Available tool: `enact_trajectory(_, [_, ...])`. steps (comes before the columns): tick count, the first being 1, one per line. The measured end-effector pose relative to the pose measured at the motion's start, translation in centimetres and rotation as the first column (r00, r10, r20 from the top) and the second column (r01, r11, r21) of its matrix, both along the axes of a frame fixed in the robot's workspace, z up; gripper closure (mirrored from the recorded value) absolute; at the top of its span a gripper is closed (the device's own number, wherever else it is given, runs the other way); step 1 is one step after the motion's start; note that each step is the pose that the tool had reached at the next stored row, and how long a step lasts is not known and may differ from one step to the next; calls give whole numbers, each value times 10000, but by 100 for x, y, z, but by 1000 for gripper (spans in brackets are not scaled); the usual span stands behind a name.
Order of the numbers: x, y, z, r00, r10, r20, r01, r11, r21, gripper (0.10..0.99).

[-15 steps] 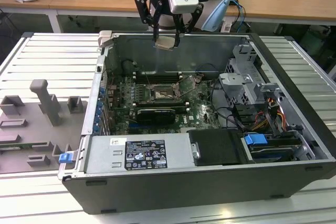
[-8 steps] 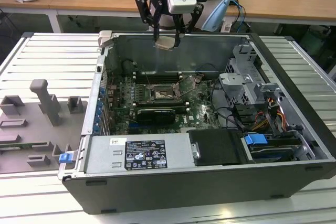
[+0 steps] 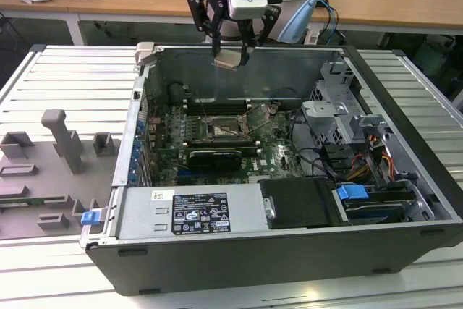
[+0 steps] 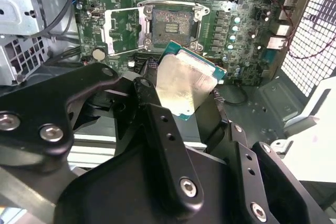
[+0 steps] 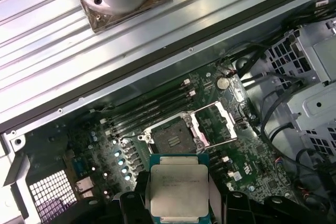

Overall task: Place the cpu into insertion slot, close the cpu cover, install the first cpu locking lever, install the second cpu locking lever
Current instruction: 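Place the cpu into insertion slot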

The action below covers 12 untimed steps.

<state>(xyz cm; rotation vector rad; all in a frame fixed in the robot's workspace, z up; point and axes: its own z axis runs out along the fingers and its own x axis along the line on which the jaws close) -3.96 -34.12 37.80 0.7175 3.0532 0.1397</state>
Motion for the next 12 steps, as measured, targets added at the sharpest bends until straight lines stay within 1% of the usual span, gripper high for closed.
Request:
enact_trajectory(1, [0, 0, -2, 9999, -172, 0, 172, 9999, -3, 553])
enact_trajectory(4, [0, 0, -5, 9989, -467, 0, 467, 9989, -5, 553])
enact_trajectory(9, [0, 0, -7, 9966, -820, 0, 820, 9966, -5, 553])
enact_trajectory(12, [0, 0, -9, 9925, -1224, 0, 1224, 9925, -5, 553])
